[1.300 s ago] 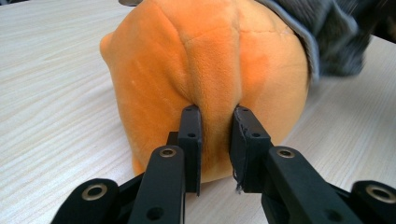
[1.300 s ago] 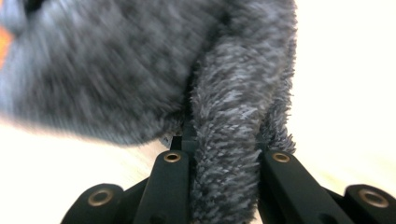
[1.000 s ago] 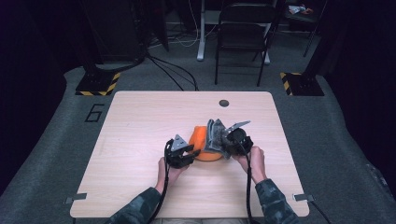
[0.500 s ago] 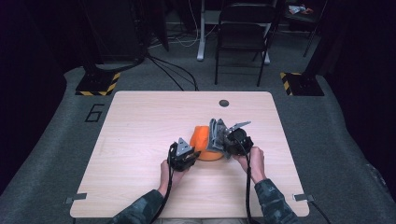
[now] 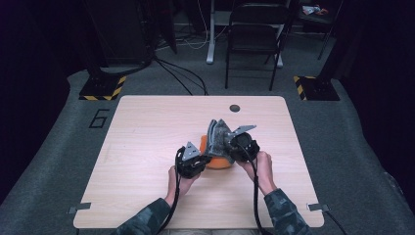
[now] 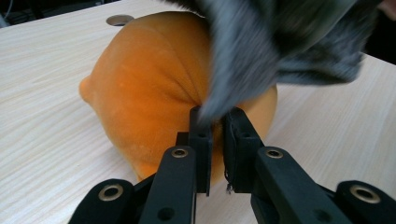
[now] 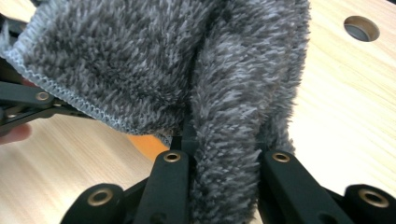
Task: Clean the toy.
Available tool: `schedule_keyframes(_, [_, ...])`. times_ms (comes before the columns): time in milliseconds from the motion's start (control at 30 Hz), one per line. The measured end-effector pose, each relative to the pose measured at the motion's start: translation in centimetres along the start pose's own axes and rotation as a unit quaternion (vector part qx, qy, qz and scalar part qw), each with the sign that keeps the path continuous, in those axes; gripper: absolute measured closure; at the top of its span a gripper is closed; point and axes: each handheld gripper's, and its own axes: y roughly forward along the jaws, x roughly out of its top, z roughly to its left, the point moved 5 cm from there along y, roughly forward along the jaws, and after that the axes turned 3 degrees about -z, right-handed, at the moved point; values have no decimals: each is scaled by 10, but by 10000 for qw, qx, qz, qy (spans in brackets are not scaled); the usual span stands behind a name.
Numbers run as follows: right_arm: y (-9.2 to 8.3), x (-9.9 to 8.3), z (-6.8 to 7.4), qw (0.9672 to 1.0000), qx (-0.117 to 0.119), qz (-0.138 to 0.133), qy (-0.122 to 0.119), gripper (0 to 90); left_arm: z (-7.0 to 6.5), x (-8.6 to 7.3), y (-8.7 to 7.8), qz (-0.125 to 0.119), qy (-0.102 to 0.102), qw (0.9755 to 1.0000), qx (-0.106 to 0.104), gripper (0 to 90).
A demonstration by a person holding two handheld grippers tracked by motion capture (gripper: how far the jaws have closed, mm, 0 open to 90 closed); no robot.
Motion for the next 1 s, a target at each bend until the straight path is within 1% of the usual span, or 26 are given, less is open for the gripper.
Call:
schedule_keyframes(33, [4, -2, 1, 10000, -45, 60, -50, 777, 1, -1, 0, 80, 61, 9999, -27, 823])
schedule_keyframes(67, [8, -3, 0, 9999, -83, 122, -51, 777, 1, -2, 1, 42, 15, 10000, -24, 823])
schedule_keyframes(100, [10, -4, -1, 9999, -84, 106, -95, 777, 3, -3, 1, 70, 58, 10000, -21, 823])
schedule_keyframes(167, [10, -6, -4, 9998, -99, 159, -94, 777, 4, -3, 2, 76, 2, 10000, -30, 822])
schedule_keyframes(200, [10, -7, -5, 9997, -134, 196, -96, 777, 5, -3, 2, 31, -38, 10000, -2, 820])
schedule_keyframes(233, [11, -9, -7, 9994, -195, 253, -113, 777, 6, -4, 2, 53, -45, 10000, -19, 820])
schedule_keyframes(267, [12, -12, -9, 9992, -227, 305, -94, 777, 8, -5, 2, 82, -23, 10000, -19, 819])
schedule_keyframes(333, [14, -18, -14, 9989, -263, 398, 2, 777, 8, -6, 2, 90, -122, 9999, -68, 818])
schedule_keyframes(367, [15, -21, -17, 9986, -298, 428, -11, 777, 9, -6, 2, 58, -98, 9999, -64, 818])
schedule_keyframes(400, [17, -24, -20, 9983, -349, 474, 49, 777, 10, -6, 2, 81, -81, 9999, -110, 817])
schedule_keyframes(433, [18, -27, -22, 9980, -338, 516, 97, 777, 10, -6, 2, 68, -86, 9999, -111, 817])
schedule_keyframes(467, [20, -31, -27, 9977, -335, 581, 106, 777, 11, -6, 2, 71, -100, 9999, -119, 816])
schedule_keyframes(500, [22, -34, -29, 9968, -380, 664, 212, 777, 12, -7, 2, 84, -67, 9999, -130, 815])
schedule_keyframes(533, [24, -38, -32, 9961, -409, 746, 253, 778, 12, -7, 2, 84, -110, 9998, -130, 814])
schedule_keyframes(567, [27, -42, -34, 9950, -434, 841, 311, 777, 13, -7, 2, 98, -83, 9998, -133, 812])
schedule_keyframes(600, [31, -47, -38, 9940, -470, 925, 350, 777, 13, -7, 2, 73, -115, 9998, -133, 811])
schedule_keyframes(633, [36, -52, -41, 9933, -460, 987, 398, 777, 14, -7, 2, 78, -85, 9999, -107, 810])
schedule_keyframes(667, [41, -58, -44, 9924, -439, 1087, 378, 777, 15, -7, 2, 67, -95, 9999, -96, 807])
schedule_keyframes(733, [47, -66, -46, 9904, -429, 1233, 453, 777, 15, -8, 1, 77, -159, 9998, -129, 806])
schedule_keyframes(767, [51, -69, -48, 9897, -415, 1288, 457, 777, 16, -8, 1, 57, -156, 9998, -113, 805])
schedule_keyframes(800, [53, -70, -49, 9898, -360, 1273, 523, 777, 16, -8, 1, 54, -164, 9998, -110, 803])
schedule_keyframes(833, [53, -70, -50, 9898, -366, 1272, 531, 777, 16, -8, 1, 51, -160, 9998, -117, 803])
schedule_keyframes(900, [50, -68, -51, 9898, -426, 1273, 483, 777, 18, -8, 1, 75, -87, 9999, -123, 803])
schedule_keyframes(933, [47, -66, -53, 9901, -423, 1252, 466, 777, 18, -8, 1, 66, -83, 9998, -141, 803])
schedule_keyframes(967, [45, -65, -53, 9901, -387, 1243, 534, 778, 17, -8, 1, 42, -105, 9998, -144, 803])
schedule_keyframes(1000, [39, -60, -56, 9914, -348, 1121, 577, 778, 17, -8, 1, 43, -97, 9998, -150, 804])
